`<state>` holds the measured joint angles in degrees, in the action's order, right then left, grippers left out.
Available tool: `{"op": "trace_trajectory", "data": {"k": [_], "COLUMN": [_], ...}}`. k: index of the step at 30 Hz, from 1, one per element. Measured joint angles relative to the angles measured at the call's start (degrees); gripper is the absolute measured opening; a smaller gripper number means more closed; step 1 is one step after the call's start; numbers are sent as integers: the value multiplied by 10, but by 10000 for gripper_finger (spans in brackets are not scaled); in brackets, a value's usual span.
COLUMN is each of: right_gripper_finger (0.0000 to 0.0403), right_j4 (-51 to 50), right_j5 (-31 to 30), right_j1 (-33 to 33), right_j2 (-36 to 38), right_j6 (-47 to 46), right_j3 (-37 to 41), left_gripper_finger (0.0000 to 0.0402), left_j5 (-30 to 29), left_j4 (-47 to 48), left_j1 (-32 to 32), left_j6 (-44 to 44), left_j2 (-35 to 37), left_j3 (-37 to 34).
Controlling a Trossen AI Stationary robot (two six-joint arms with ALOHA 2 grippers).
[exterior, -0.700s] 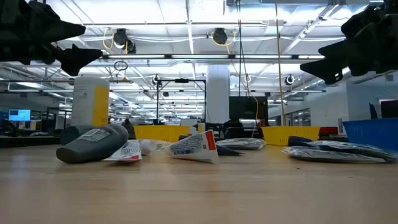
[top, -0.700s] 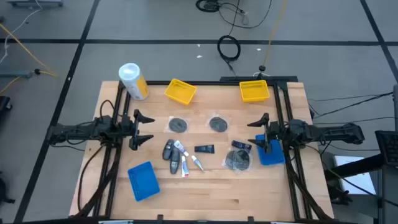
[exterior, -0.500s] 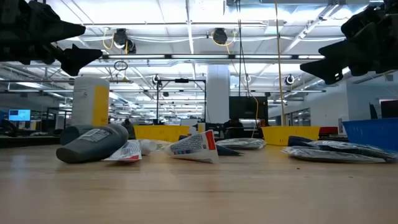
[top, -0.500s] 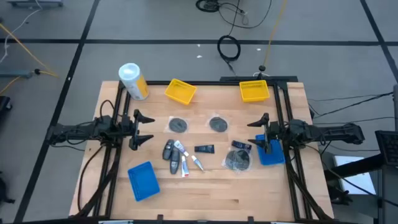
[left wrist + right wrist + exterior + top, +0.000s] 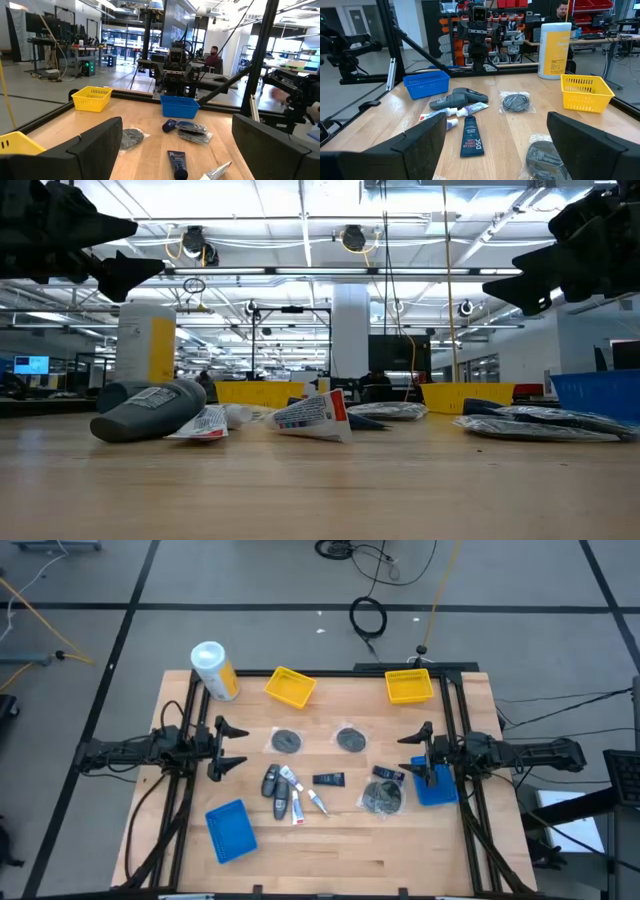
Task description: Pick & Place Travel size toiletries
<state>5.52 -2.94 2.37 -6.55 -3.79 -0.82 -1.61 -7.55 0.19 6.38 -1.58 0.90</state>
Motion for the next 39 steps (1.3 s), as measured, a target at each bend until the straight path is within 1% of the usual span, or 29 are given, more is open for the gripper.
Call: {"op": "trace_trajectory", "data": {"k": [22, 26, 31, 35, 39], "right_gripper_finger": [336, 336, 336, 336, 336], "right_j4": [7, 13, 46, 78, 112], "right_j5": [0, 0, 0, 2, 2], "right_j1": [0, 0, 0, 0, 0], "right_j2": [0, 0, -2, -2, -8], "right_j6": [1, 19, -39, -51, -138], "right_j3": [0, 0, 0, 0, 0], "left_gripper_finger": [365, 365, 365, 365, 365], "left_j5": [0, 0, 0, 0, 0], "left_j4": [0, 0, -1, -2, -2], "left_j1": [0, 0, 0, 0, 0], "left_j6": [0, 0, 0, 0, 1], "left_j2": [0, 0, 0, 0, 0], "left_j3": [0, 0, 0, 0, 0]}}
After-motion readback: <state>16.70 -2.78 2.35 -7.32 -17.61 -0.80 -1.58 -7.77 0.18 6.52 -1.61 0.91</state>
